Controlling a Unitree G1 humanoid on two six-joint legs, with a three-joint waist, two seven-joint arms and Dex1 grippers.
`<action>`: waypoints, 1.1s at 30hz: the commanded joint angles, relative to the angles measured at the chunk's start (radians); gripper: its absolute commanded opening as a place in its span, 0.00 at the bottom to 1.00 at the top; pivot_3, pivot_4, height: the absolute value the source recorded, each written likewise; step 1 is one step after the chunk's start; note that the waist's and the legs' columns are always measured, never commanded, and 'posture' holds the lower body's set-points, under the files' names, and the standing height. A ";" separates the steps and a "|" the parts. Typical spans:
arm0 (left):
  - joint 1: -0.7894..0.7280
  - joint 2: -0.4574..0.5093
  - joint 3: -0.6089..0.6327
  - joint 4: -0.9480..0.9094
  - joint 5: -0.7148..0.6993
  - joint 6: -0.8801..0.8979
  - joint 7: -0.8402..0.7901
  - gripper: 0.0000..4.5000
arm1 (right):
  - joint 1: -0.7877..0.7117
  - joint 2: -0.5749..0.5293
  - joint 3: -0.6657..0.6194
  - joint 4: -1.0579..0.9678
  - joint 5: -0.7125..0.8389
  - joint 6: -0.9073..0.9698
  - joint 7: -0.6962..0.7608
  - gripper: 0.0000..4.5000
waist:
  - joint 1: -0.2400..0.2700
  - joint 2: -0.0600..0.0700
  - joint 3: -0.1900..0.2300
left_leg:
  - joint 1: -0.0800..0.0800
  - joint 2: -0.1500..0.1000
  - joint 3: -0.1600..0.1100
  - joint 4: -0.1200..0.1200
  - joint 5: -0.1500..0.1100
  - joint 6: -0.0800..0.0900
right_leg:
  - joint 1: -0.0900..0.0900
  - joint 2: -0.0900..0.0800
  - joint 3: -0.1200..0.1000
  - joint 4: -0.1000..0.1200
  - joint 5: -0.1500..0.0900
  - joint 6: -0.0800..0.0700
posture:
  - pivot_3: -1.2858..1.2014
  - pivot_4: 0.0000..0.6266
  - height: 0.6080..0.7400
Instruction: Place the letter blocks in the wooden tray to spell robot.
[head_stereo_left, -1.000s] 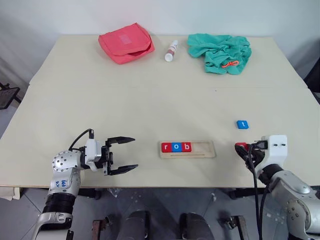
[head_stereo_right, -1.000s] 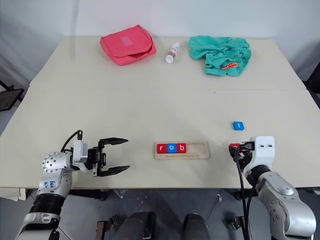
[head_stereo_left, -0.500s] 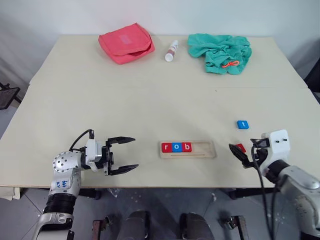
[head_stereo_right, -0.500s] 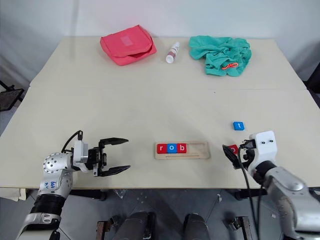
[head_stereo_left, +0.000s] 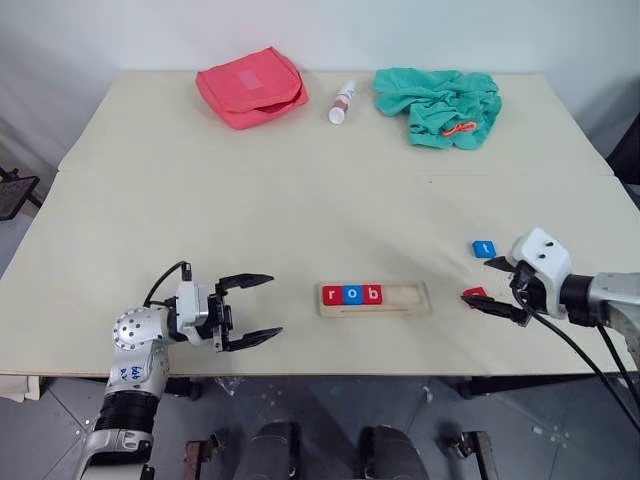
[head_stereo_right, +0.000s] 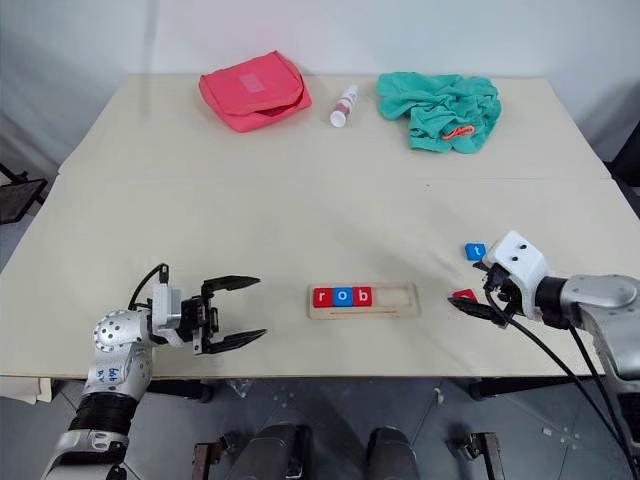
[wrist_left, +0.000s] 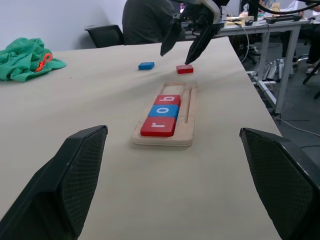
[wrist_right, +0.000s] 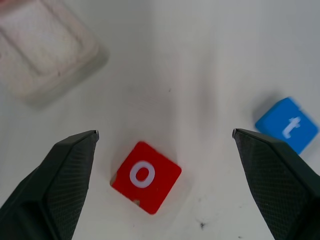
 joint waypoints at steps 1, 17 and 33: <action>0.034 0.007 0.012 -0.060 -0.009 -0.005 0.025 1.00 | -0.017 -0.030 0.019 0.025 -0.035 -0.020 0.041 1.00 | 0.000 0.000 0.000 | 0.000 0.000 0.000 0.000 0.000 0.000 | 0.000 0.000 0.000 0.000 0.000 0.000 | 0.52 0.24 1.00; 0.100 -0.003 -0.010 -0.130 -0.005 0.002 0.087 1.00 | -0.024 -0.040 0.086 0.101 -0.164 -0.161 0.138 0.91 | 0.004 0.000 0.000 | 0.003 0.000 -0.001 0.001 0.000 0.000 | 0.004 0.000 0.000 -0.002 0.000 0.000 | 0.52 0.24 1.00; 0.100 -0.005 -0.020 -0.132 -0.006 -0.003 0.099 1.00 | -0.136 -0.003 0.111 0.221 -0.192 -0.253 0.179 0.44 | 0.004 -0.001 -0.001 | 0.007 0.000 -0.004 0.001 0.000 0.000 | 0.013 0.000 -0.004 -0.007 0.000 0.000 | 0.52 0.24 1.00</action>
